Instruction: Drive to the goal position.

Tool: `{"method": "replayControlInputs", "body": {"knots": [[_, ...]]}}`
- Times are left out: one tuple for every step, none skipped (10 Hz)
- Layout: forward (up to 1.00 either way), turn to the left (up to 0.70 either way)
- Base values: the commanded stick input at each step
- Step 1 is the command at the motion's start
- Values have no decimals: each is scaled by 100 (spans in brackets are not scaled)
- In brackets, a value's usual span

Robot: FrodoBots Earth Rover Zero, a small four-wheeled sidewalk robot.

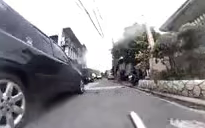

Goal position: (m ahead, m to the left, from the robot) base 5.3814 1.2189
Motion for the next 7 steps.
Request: {"method": "replayControlInputs", "body": {"knots": [[70,-34],[70,-35],[70,-32],[70,-16],[70,0],[70,0],[70,0]]}}
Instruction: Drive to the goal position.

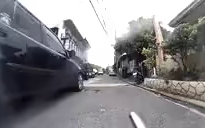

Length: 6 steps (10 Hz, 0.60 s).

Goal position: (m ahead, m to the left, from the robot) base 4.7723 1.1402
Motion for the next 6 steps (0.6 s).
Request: {"method": "replayControlInputs", "body": {"knots": [[70,0],[70,0],[70,-2],[70,-7],[70,-15],[70,-15]]}}
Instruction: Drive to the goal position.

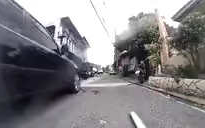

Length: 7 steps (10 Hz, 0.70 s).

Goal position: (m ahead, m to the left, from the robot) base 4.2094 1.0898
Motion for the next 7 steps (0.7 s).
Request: {"method": "replayControlInputs", "body": {"knots": [[70,-27],[70,-28],[70,-28],[70,-27],[70,-20],[70,-1],[70,-4]]}}
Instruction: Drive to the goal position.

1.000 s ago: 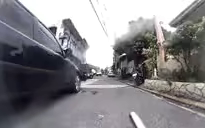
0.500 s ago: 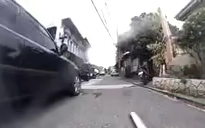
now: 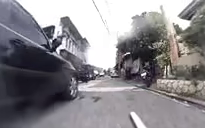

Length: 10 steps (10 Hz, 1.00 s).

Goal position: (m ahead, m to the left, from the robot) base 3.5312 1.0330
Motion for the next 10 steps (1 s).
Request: {"method": "replayControlInputs", "body": {"knots": [[70,-8],[70,-11],[70,-15],[70,-19],[70,-22],[70,-26],[70,-29],[70,-33],[70,-35],[70,-35]]}}
